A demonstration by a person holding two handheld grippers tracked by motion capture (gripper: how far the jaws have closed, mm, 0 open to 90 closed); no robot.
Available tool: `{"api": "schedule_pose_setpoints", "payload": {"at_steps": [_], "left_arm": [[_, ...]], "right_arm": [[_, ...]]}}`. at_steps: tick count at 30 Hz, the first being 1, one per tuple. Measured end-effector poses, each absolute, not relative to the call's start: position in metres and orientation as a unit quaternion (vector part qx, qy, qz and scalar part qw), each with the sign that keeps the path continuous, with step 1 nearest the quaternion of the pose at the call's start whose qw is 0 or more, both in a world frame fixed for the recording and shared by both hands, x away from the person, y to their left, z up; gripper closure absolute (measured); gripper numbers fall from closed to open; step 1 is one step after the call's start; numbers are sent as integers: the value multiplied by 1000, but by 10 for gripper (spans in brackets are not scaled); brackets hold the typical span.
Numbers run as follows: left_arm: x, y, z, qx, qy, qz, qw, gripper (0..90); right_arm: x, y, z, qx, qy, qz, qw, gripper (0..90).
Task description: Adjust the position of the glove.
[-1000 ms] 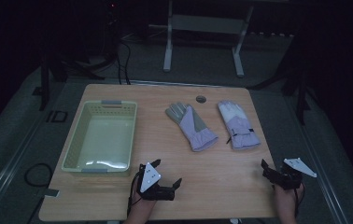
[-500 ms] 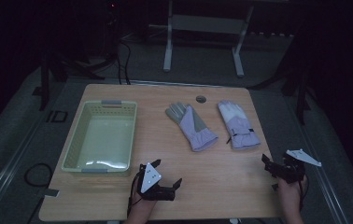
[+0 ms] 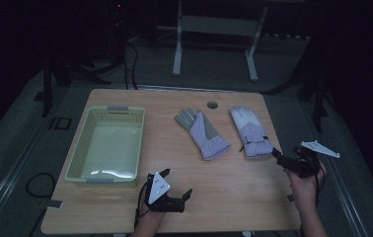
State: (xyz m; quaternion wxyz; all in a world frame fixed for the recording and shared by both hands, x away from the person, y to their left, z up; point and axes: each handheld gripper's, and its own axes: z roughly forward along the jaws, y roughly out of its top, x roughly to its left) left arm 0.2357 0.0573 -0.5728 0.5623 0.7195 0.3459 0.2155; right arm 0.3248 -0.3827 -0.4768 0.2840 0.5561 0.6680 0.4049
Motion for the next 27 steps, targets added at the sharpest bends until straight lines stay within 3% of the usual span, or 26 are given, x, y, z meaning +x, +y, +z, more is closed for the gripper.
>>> {"api": "schedule_pose_setpoints", "payload": {"at_steps": [5, 9, 13, 27], "left_arm": [[236, 57, -573, 719, 346, 215, 563, 0], [236, 57, -573, 720, 345, 215, 563, 0], [236, 57, -573, 719, 345, 214, 563, 0], [236, 58, -573, 718, 348, 210, 565, 0]], "right_arm": [[330, -374, -462, 533, 677, 423, 281, 117], [339, -362, -445, 510, 691, 434, 273, 203], [346, -349, -436, 494, 702, 432, 274, 203], [380, -297, -433, 424, 761, 437, 225, 324]]}}
